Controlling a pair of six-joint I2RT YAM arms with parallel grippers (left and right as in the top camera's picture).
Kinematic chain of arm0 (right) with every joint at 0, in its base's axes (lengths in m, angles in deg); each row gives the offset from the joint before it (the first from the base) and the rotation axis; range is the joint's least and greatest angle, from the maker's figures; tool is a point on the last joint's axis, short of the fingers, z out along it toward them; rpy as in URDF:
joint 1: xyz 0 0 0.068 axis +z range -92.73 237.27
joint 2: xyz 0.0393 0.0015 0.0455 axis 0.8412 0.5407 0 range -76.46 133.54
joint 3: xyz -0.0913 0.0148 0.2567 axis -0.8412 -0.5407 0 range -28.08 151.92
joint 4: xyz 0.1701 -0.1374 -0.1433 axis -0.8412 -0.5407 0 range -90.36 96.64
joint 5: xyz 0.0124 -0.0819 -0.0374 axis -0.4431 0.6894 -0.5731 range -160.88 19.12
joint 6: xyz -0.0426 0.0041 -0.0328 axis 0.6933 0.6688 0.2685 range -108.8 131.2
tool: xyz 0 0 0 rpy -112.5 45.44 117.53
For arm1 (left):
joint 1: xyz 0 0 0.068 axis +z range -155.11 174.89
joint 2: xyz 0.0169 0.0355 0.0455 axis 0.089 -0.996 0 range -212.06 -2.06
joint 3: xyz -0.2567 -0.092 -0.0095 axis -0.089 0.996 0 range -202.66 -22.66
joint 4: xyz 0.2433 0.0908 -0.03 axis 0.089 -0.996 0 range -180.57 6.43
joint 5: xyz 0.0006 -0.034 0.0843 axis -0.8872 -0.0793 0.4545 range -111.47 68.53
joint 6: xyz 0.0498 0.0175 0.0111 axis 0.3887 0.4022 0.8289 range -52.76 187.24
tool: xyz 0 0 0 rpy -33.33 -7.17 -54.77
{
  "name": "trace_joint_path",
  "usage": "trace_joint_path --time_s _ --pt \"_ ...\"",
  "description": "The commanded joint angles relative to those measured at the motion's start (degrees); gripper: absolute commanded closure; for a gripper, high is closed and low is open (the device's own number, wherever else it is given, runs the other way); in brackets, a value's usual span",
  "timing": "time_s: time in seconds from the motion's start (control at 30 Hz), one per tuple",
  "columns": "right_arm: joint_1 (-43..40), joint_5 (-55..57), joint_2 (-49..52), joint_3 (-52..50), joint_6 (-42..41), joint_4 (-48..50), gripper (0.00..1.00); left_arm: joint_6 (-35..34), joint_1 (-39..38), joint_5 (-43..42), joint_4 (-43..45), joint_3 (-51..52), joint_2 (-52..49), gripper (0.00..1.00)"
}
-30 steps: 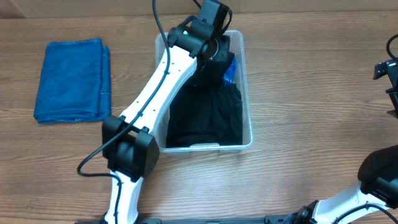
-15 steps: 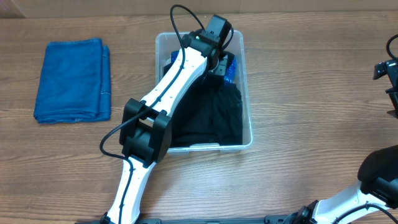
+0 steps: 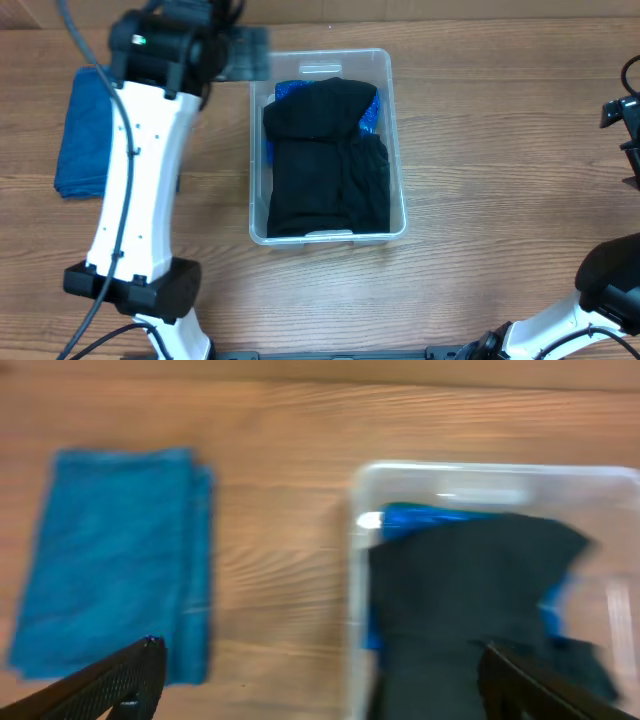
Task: Pack container
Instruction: 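Move the left gripper to the folded blue towel at left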
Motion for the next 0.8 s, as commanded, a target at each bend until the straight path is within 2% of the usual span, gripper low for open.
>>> trace_joint_path --time_s 0.0,0.1,0.2,0.27,0.37,0.5,0.63,0.77 --pt "-0.1 -0.1 -1.0 0.0 -0.3 0.1 0.00 0.8 10.0 1.1 -0.1 0.3 -1.9 0.00" --pt "-0.1 -0.1 -1.0 0.0 -0.3 0.1 0.00 0.8 18.7 -2.6 1.4 0.3 -4.6 0.00" --pt "-0.1 -0.1 -1.0 0.0 -0.3 0.1 0.00 2.6 29.0 -10.5 4.6 0.3 -9.2 0.00" --pt "-0.1 -0.1 -1.0 0.0 -0.3 0.1 0.00 10.6 34.1 -16.1 6.0 0.3 -12.5 0.00" --pt "-0.1 -0.1 -1.0 0.0 -0.3 0.1 0.00 19.2 40.4 -18.0 4.7 0.3 -17.6 0.00" --pt "-0.1 -0.1 -1.0 0.0 -0.3 0.1 0.00 28.8 46.4 -18.8 3.1 0.3 -23.7 0.00" --pt "-0.1 -0.1 -1.0 0.0 -0.3 0.1 0.00 29.8 50.3 -22.9 3.5 0.3 -29.9 0.00" --pt "-0.1 -0.1 -1.0 0.0 -0.3 0.1 0.00 34.1 50.8 -24.8 4.2 0.3 -33.5 0.00"
